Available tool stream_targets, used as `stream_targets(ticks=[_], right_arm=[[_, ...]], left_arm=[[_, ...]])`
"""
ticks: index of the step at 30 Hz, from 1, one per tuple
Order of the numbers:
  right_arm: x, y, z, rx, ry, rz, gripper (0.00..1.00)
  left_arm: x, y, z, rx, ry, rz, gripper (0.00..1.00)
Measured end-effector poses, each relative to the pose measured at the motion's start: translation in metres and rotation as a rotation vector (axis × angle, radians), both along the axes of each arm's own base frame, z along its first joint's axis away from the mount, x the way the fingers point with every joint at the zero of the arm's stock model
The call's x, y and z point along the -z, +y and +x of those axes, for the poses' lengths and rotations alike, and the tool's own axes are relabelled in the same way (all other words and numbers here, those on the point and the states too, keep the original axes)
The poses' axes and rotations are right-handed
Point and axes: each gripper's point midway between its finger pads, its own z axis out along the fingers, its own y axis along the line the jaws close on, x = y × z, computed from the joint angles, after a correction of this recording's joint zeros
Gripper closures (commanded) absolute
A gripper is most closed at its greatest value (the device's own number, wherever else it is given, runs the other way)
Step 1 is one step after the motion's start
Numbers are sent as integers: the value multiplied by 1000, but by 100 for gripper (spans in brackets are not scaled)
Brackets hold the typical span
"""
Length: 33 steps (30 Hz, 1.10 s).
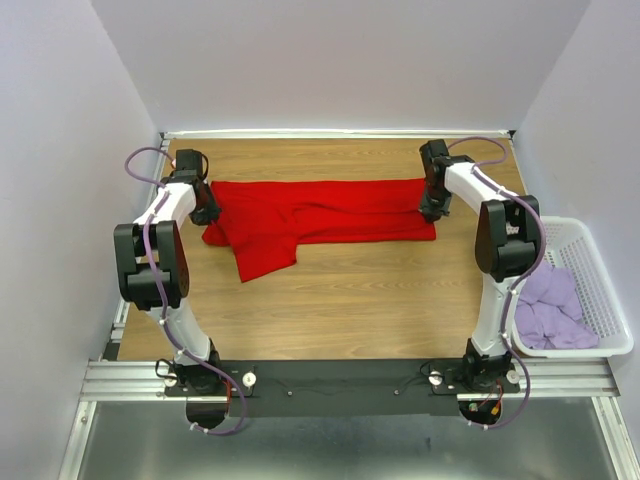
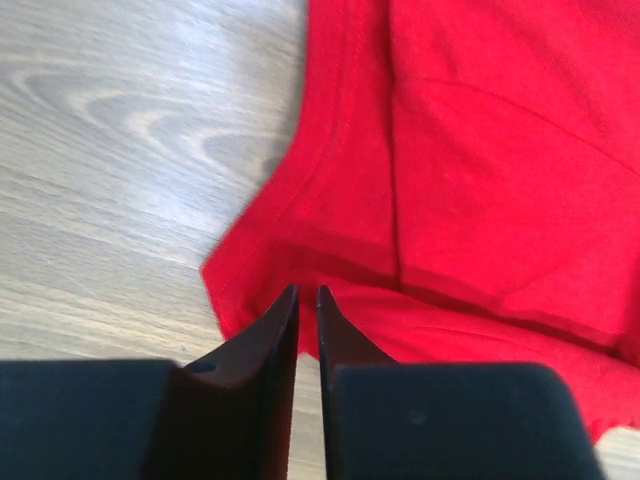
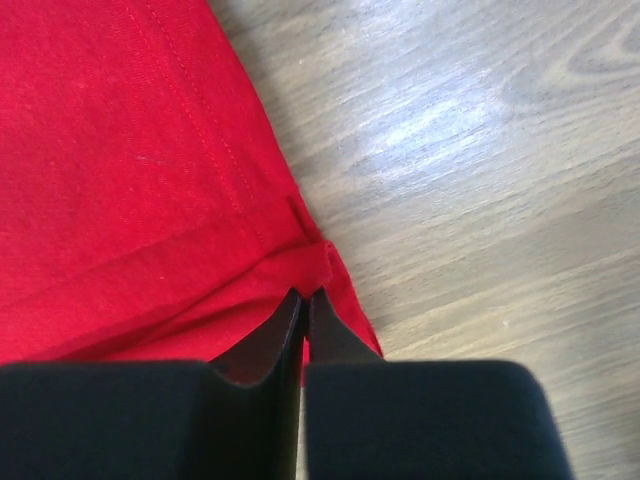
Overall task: Fold and stack the t-shirts
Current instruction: Fold the tshirt
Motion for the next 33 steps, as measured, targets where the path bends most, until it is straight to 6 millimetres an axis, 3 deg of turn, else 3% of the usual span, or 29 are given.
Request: stream_targets(ticks=[1,5,10,14,16,19,22,26,33], right_arm=[[0,0,1,0,-3,0,84],[-1,1,4,-2,-15,2,55],[-9,1,5,-6,-46,8,34],[-43,2,-1,-19,-130,28,23],[-63,3,-7,-32,-186,45,19],[-84,7,-19,-50,-243,70,17],[-88,12,-33,-73,-270,95,17],[-69,17,-59,-98,-221,124,16],[-54,20,-87,-129,-172,154,16]], left_arm=[[0,2,1,-5,-3,8,61],[-4,8,0,-28,-19,38,30],[-34,12,-12,-48,-95,69,29],[-67,1,-28,-37,-191,86,31],[-72,-20,-42,6,-217,83,35],[-54,-65,-70,112,-186,56,37],[-21,-93,-100,187,-95,34,37],[6,-110,-126,238,-1,25,37],[25,-129,-129,260,49,17,40]])
